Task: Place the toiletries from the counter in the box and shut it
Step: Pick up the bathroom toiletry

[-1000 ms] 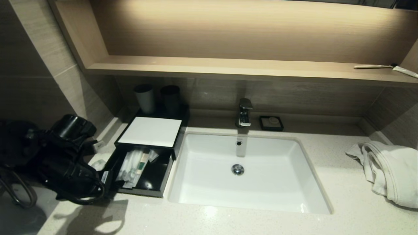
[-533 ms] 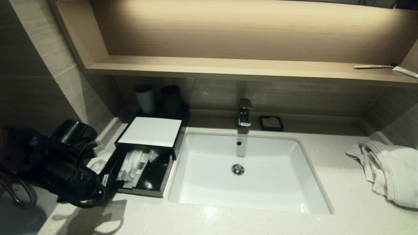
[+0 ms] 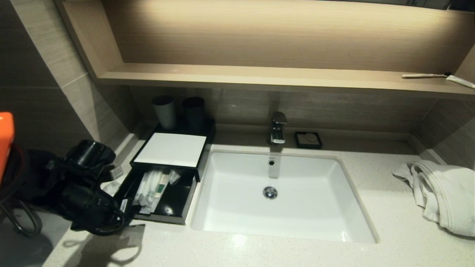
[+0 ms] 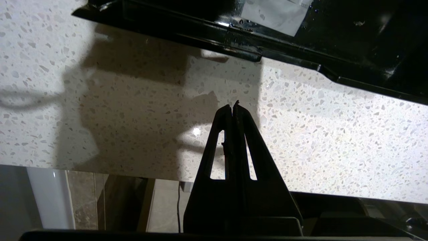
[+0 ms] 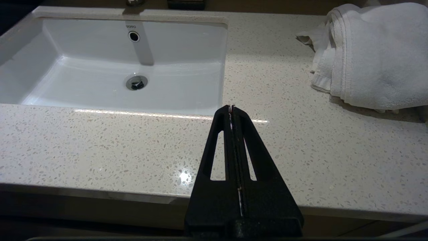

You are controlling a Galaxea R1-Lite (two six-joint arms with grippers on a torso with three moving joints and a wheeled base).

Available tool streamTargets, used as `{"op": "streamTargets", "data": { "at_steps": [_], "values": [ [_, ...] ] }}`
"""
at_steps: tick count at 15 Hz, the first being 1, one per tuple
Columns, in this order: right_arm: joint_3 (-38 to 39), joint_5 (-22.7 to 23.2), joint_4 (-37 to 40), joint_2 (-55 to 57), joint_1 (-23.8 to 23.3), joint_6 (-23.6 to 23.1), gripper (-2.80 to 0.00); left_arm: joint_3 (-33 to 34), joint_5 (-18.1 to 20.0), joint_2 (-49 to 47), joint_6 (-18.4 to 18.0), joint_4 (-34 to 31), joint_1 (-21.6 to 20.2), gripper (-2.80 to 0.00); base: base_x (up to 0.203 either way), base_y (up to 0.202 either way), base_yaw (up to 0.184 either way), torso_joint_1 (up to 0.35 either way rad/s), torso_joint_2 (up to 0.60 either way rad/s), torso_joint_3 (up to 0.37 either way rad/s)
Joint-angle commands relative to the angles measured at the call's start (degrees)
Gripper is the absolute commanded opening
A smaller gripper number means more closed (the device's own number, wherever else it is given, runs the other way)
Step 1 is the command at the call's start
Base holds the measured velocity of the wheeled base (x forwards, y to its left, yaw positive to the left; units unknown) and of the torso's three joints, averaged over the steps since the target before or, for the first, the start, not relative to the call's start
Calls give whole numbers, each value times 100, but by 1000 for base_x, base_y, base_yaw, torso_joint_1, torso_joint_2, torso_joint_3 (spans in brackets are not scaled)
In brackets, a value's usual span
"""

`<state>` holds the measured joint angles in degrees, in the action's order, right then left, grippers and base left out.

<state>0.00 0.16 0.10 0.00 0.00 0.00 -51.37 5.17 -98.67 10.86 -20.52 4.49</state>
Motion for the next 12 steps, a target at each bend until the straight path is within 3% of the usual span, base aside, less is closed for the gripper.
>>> {"op": "streamTargets", "data": {
  "at_steps": [1,12],
  "values": [
    [0,2,-1,0,0,0,-280,-4,-11,-131,10,81,3,-280,0,0,0,0,0,0],
    [0,2,-1,0,0,0,-280,-158,-254,-447,13,408,-9,-280,0,0,0,0,0,0]
  ]
}}
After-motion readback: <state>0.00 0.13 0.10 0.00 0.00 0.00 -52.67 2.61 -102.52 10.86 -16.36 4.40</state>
